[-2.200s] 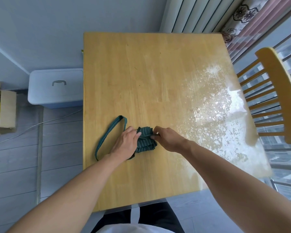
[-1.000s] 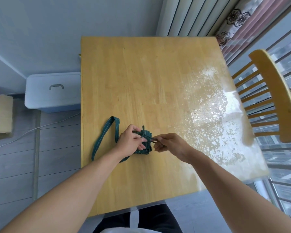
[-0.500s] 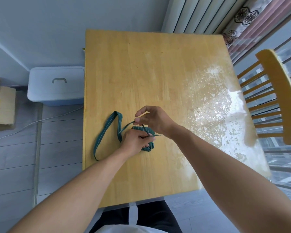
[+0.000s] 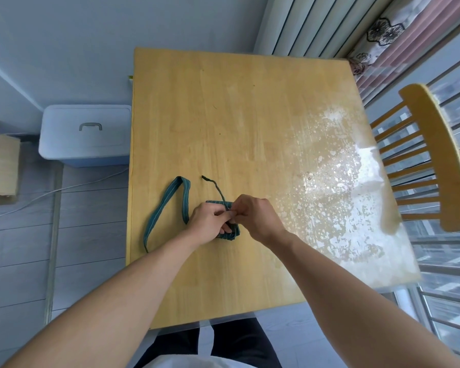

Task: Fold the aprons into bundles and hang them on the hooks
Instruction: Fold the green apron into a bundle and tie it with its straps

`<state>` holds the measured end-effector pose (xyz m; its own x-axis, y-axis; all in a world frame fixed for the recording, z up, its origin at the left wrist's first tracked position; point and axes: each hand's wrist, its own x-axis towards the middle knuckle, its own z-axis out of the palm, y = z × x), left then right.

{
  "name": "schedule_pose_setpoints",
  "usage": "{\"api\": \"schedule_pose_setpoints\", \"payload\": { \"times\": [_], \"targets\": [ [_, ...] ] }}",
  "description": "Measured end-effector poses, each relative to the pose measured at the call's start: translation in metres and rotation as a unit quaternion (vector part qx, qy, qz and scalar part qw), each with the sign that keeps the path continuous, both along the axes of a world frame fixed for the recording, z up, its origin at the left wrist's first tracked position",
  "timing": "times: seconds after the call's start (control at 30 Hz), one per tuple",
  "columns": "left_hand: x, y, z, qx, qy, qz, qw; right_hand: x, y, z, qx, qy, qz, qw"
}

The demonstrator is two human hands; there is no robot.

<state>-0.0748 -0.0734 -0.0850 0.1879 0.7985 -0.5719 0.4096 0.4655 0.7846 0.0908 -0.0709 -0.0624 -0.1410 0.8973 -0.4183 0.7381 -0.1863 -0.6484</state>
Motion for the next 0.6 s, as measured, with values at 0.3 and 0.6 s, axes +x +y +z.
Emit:
{"api": "schedule_pose_setpoints", "payload": {
  "times": [0.3, 0.6],
  "targets": [
    [0.0, -0.007, 0.003, -0.019, -0.039, 0.117, 0.992, -0.002, -0.021, -0.009, 0.141, -0.063, 0.021, 0.988],
    [0.005, 0.001, 0.008, -0.055, -0.008, 0.17, 0.984, -0.01, -0.033, -0.011, 0.231, -0.179, 0.085, 0.953]
  ]
}}
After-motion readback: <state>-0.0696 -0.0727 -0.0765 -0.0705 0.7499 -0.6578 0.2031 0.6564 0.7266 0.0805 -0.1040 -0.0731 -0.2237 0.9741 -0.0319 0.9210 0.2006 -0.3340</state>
